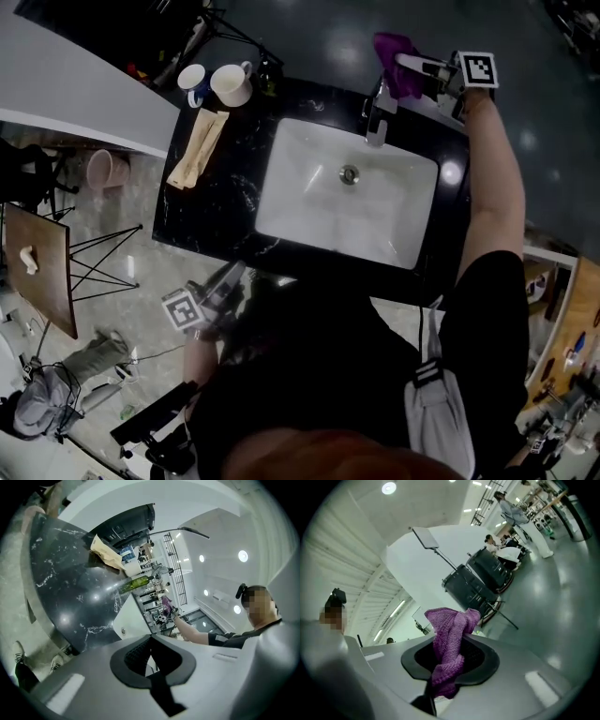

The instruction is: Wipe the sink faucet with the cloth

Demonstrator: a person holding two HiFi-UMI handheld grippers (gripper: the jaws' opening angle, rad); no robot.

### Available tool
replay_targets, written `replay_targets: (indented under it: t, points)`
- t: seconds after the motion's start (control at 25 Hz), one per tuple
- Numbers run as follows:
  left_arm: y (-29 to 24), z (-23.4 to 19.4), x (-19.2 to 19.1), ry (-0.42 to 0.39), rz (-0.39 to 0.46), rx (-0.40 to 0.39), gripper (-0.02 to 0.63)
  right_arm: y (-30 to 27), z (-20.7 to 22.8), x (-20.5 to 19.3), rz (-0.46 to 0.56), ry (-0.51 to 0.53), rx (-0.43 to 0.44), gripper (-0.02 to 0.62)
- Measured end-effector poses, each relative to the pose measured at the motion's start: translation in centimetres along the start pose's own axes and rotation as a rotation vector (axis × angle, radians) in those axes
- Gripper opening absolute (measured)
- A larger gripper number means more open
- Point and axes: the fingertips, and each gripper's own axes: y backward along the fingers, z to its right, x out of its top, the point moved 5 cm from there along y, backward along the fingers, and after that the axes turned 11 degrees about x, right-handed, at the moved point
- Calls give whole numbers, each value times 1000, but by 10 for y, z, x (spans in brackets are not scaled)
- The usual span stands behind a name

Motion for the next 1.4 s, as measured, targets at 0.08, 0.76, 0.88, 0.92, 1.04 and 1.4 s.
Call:
replay_targets:
  t: [0.08,0.76,0.88,0.92,1.04,1.4]
  points:
    - [0,-2,-2,10,-1,21,2,-8,20,-3,-24,-87,26,103]
    - [17,-13,-15,50,6,114,2,-44,143,-98,-380,-369,-379,100]
    - [23,-16,-13,49,16,117,2,-38,137,-92,-332,-353,-381,99]
    - [24,-16,-12,53,21,112,1,-36,133,-88,-309,-337,-375,100]
    - [29,-18,-8,50,21,88,2,-25,110,-71,-202,-278,-347,100]
    - [48,-24,23,-7,-4,-17,2,36,12,-37,273,-121,-390,100]
